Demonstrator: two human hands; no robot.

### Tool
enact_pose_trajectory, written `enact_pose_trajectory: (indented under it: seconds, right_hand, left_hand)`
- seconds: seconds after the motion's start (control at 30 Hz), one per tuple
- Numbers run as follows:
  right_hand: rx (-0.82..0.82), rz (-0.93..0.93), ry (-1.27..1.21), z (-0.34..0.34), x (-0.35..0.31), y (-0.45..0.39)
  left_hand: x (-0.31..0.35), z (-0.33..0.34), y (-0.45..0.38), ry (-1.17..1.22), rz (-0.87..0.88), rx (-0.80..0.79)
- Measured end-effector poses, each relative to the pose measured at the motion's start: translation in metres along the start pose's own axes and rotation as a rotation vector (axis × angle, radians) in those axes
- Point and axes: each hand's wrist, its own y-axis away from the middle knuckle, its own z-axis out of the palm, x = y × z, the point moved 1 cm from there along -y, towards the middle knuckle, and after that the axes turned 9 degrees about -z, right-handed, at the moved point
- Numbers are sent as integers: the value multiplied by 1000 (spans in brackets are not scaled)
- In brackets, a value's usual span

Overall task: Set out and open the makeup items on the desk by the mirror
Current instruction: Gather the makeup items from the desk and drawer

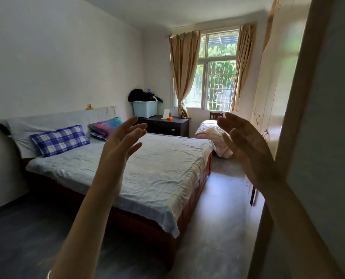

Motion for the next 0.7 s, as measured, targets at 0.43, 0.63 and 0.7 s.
enact_pose_trajectory:
  seconds: [0.43,0.63,0.7]
  right_hand:
    - [43,18,-34,-23,163,-110]
    - [72,25,-56,-75,257,-158]
    - [82,31,-53,-96,284,-187]
  left_hand:
    - [-101,30,-180,18,-14,-70]
    - [-161,71,-270,10,-14,-54]
    - [-177,91,-308,3,-26,-50]
